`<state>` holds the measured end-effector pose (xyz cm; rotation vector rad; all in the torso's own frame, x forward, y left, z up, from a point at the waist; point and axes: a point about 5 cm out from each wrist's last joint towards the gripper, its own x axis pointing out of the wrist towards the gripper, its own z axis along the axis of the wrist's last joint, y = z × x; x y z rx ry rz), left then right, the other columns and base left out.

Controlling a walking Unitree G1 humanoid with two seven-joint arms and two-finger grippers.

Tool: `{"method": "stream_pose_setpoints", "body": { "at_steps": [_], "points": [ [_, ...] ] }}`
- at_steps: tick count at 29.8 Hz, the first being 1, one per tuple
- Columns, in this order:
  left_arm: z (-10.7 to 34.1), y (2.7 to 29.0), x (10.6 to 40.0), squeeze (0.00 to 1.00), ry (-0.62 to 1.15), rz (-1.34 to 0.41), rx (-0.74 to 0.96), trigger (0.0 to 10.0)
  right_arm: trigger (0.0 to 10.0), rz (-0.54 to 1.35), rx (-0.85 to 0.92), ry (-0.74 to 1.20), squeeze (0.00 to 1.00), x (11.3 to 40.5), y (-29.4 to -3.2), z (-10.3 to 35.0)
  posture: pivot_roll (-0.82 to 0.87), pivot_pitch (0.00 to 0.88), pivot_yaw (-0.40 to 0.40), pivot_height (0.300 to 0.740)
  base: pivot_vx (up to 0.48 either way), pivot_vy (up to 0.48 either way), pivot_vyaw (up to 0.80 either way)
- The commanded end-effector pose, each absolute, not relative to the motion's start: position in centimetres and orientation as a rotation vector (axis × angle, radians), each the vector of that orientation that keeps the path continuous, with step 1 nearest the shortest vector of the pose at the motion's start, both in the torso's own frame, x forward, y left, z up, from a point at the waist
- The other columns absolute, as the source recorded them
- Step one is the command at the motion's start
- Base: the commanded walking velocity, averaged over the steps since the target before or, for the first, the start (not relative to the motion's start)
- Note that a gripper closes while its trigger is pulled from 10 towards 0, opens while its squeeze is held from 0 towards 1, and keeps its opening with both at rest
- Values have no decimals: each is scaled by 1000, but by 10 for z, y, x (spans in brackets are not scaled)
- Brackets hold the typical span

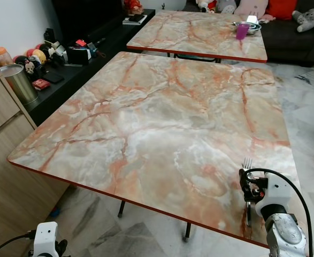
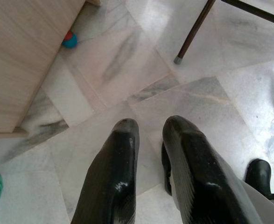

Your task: Setting the table

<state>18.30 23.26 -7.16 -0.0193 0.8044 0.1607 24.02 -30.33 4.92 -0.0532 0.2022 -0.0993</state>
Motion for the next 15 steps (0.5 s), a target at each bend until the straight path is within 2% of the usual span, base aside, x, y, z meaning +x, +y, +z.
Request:
{"method": "stream_pose_setpoints", "body": {
  "at_steps": [1, 15],
  "points": [
    [-71, 238, 181, 0, 811, 172, -6, 10000, 10000, -105, -44, 237, 0, 239, -304, 44, 17, 29, 26, 740, 0, 0, 0],
    [-71, 237, 181, 0, 813, 161, 5, 10000, 10000, -120, -20, 279, 0, 239, -306, 36, 18, 30, 25, 740, 0, 0, 0]
  ]
}}
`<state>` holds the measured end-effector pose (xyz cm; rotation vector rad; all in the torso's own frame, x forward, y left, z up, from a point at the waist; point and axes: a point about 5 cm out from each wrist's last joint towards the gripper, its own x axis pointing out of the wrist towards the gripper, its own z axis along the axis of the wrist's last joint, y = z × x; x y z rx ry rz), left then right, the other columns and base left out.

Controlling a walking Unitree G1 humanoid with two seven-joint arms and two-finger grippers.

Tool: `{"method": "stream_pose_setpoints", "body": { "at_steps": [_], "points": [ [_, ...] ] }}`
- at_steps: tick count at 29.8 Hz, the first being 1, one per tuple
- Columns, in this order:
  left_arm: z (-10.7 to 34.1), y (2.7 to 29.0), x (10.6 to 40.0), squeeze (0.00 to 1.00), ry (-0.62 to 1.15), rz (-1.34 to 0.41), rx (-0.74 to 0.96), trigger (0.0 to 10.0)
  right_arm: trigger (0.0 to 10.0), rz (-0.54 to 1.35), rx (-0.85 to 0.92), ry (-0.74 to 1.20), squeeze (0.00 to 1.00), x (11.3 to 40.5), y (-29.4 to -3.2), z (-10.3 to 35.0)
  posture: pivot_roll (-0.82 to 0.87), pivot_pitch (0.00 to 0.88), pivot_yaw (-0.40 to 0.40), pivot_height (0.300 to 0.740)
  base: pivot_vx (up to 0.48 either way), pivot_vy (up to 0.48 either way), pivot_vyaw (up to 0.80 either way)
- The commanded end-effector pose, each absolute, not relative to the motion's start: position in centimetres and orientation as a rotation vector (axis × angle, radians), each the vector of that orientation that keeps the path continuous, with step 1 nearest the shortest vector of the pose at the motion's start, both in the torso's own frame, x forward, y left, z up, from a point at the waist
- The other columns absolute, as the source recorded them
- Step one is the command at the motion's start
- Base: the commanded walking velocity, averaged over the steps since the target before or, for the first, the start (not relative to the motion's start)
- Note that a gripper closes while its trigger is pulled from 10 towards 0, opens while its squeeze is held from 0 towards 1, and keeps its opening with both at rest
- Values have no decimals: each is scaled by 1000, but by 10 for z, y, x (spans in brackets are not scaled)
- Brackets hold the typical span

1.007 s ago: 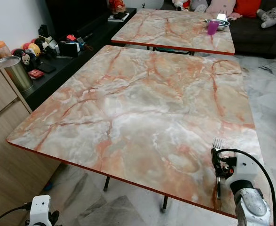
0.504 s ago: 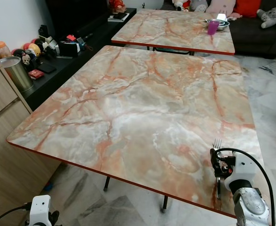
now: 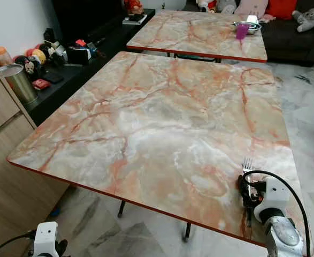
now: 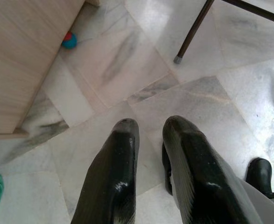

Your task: Setting the table

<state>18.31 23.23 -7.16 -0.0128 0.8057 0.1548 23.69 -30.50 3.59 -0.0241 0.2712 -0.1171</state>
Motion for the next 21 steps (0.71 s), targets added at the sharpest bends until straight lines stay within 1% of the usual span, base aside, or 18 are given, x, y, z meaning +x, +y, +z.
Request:
{"method": "stream_pose_setpoints", "body": {
  "at_steps": [1, 13, 21],
  "points": [
    [-71, 237, 181, 0, 813, 161, 5, 10000, 10000, -119, -21, 280, 0, 239, -306, 36, 19, 30, 25, 740, 0, 0, 0],
    [-71, 238, 181, 0, 817, 163, 9, 10000, 10000, -121, 9, 282, 0, 243, -306, 36, 22, 31, 25, 740, 0, 0, 0],
    [-71, 238, 181, 0, 819, 157, 11, 10000, 10000, -126, 30, 317, 0, 241, -305, 31, 23, 31, 26, 740, 0, 0, 0]
  ]
}}
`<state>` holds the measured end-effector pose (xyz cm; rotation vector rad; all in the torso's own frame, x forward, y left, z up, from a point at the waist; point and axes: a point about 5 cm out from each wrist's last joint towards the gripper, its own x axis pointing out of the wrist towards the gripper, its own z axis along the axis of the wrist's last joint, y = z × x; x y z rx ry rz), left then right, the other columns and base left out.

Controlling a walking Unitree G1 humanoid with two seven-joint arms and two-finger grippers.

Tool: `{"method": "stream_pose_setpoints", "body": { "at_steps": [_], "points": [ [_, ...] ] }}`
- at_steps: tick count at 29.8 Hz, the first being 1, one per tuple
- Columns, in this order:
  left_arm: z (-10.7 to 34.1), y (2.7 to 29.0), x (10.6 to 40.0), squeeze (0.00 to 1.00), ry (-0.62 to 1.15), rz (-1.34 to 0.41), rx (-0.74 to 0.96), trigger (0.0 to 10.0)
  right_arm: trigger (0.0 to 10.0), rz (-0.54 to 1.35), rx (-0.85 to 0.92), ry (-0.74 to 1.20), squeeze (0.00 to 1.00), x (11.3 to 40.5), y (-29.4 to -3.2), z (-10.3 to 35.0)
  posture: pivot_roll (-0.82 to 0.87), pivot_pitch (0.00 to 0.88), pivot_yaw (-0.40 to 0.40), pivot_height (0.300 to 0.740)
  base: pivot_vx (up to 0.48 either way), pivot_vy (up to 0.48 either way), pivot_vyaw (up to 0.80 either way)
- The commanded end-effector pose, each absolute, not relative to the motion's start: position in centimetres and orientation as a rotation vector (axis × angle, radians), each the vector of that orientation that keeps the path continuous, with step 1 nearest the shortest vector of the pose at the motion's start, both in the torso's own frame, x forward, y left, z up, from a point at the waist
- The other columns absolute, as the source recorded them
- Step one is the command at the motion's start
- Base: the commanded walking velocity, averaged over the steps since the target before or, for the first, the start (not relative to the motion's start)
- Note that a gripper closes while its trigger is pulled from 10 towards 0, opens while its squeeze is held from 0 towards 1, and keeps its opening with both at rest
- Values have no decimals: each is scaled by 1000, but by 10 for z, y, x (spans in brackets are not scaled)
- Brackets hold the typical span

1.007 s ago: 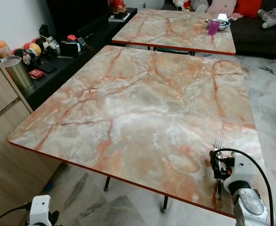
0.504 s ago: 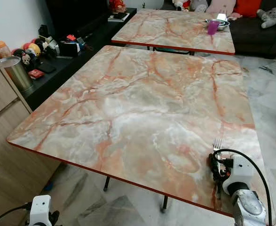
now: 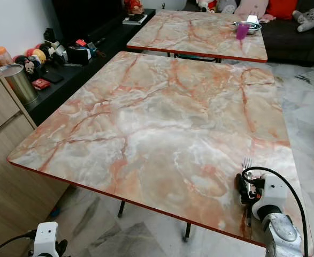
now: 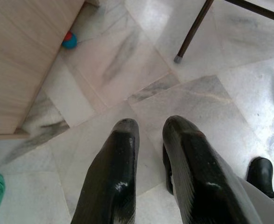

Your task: Setting the table

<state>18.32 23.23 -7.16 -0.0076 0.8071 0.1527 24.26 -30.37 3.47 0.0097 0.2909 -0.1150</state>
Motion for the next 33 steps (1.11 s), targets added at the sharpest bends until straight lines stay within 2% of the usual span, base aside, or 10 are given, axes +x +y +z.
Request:
{"method": "stream_pose_setpoints", "body": {
  "at_steps": [1, 3, 4, 5, 33],
  "points": [
    [-71, 238, 181, 0, 820, 156, 11, 10000, 10000, -125, 26, 331, 0, 240, -305, 29, 22, 32, 27, 740, 0, 0, 0],
    [-71, 238, 181, 0, 820, 155, 12, 10000, 10000, -126, 25, 340, 0, 240, -305, 28, 23, 32, 26, 740, 0, 0, 0],
    [-71, 238, 181, 0, 820, 155, 12, 10000, 6549, -127, 23, 344, 0, 240, -305, 27, 23, 32, 26, 740, 0, 0, 0],
    [-71, 238, 181, 0, 821, 155, 13, 10000, 0, -127, 27, 344, 0, 239, -305, 27, 23, 32, 26, 740, 0, 0, 0],
    [-71, 238, 181, 0, 821, 146, 20, 10000, 0, -120, 24, 321, 0, 242, -305, 30, 19, 17, 28, 740, 0, 0, 0]
  ]
}}
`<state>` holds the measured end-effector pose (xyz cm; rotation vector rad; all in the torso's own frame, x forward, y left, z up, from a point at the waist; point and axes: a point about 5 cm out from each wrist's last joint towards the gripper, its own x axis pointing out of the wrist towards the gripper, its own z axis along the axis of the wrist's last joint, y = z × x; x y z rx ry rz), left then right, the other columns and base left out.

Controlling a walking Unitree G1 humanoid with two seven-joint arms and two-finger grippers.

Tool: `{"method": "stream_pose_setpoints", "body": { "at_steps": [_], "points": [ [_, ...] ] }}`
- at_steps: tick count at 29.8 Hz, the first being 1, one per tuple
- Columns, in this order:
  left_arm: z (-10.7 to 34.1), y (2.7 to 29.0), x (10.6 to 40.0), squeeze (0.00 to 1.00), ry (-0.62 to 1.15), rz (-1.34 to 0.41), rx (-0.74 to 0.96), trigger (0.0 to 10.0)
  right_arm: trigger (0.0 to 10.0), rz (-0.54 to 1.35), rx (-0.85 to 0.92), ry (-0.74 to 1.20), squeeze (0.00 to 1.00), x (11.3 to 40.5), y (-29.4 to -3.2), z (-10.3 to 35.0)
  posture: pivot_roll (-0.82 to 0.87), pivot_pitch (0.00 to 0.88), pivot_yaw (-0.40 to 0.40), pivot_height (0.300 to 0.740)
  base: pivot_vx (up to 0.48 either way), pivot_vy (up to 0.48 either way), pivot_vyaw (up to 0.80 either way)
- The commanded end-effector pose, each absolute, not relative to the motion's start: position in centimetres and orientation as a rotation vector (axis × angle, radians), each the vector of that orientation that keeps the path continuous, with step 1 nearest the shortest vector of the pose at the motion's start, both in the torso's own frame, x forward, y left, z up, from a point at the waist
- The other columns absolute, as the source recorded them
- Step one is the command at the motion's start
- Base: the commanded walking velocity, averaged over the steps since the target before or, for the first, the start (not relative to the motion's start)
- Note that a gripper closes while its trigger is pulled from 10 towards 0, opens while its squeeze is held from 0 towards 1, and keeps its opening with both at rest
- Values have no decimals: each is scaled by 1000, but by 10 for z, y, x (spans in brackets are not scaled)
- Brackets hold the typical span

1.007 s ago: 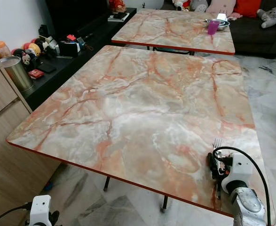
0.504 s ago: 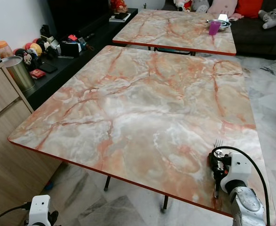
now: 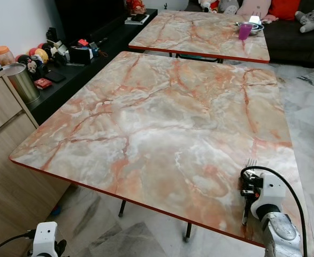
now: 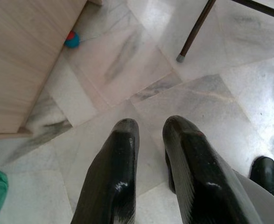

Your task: Setting the table

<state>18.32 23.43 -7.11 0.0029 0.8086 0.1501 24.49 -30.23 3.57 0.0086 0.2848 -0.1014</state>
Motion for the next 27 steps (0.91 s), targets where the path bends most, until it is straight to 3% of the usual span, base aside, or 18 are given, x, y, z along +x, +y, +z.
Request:
{"method": "stream_pose_setpoints", "body": {
  "at_steps": [1, 19, 20, 26, 27],
  "points": [
    [-71, 238, 181, 0, 821, 146, 21, 10000, 0, -120, 24, 321, 0, 242, -305, 30, 19, 16, 28, 740, 0, 0, 0],
    [-72, 238, 180, 0, 822, 138, 27, 10000, 0, -109, 24, 309, 0, 243, -301, 30, 20, 17, 31, 740, 0, 0, 0],
    [-72, 238, 180, 0, 822, 140, 26, 10000, 10000, -108, 21, 309, 0, 243, -300, 31, 22, 26, 30, 740, 0, 0, 0],
    [-71, 238, 181, 0, 821, 146, 23, 10000, 10000, -110, 33, 302, 0, 244, -299, 31, 26, 29, 28, 740, 0, 0, 0],
    [-71, 238, 181, 0, 821, 147, 21, 10000, 10000, -112, 38, 295, 835, 245, -299, 32, 27, 30, 28, 740, 0, 0, 0]
  ]
}}
